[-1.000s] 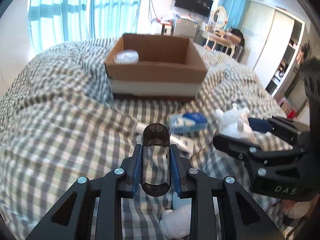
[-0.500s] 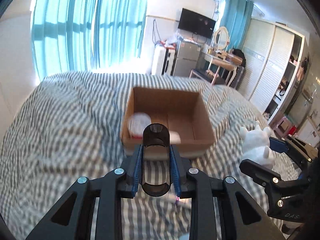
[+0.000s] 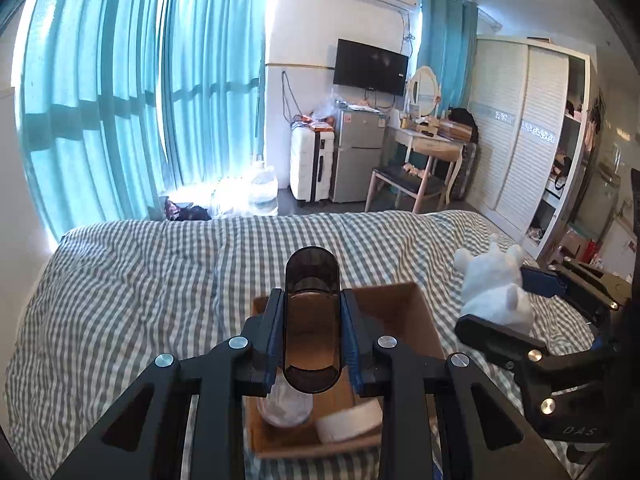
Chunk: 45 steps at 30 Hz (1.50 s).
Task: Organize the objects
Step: 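Carry the black cylinder and white bunny into the box and release both, then withdraw both tools and grasp the white plastic bottle with the right tool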
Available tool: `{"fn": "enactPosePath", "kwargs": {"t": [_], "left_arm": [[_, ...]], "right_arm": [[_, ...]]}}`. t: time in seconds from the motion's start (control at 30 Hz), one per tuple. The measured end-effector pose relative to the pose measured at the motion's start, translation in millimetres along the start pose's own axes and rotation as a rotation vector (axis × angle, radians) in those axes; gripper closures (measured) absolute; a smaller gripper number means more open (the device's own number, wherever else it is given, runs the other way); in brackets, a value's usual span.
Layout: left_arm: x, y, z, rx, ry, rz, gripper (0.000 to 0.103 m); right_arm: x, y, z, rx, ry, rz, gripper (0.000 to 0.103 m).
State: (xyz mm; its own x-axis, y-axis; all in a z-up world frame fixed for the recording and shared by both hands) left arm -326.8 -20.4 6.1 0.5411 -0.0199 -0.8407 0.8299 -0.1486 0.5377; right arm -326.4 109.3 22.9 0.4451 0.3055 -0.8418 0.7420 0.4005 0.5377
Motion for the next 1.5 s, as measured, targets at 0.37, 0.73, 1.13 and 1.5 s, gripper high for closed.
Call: {"fn": "enactPosePath", "kwargs": {"t": [0.37, 0.73, 1.13, 1.5], "left_arm": [[23.4, -104.8, 18.8, 0.022, -0.023, 0.111, 0.077], [69.4, -155.4, 19.4, 0.035, -0.036, 0.236, 0.076], [59.1, -117.4, 11.3, -0.026, -0.043, 0.204, 0.048], [0.7, 10.5, -14.6, -0.079, -0.042, 0.081, 0.011]], "right_arm": [[19.6, -121.0, -36.6, -0.02, -0.056, 0.148, 0.038], [56.1, -174.6, -28.8, -0.053, 0.004, 0.25, 0.039], [41.2, -113.3, -39.1, -0.07, -0.064, 0.138, 0.027], [-12.8, 29.9, -17.7, -0.023, -0.016, -0.023, 0.024]]}}
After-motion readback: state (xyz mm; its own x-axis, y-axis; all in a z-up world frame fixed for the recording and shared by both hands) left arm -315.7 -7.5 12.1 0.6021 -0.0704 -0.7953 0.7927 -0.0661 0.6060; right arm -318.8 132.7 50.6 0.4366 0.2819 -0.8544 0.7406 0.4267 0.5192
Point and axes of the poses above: each gripper's, at about its wrist camera, not at the fingertips, and y roughly against the way its jaws point, z to its left, x to its underside, the point moved 4 cm from there along -y, roughly the way its jaws point, and after that the axes turned 2 degrees about -z, right-handed, at the moved point
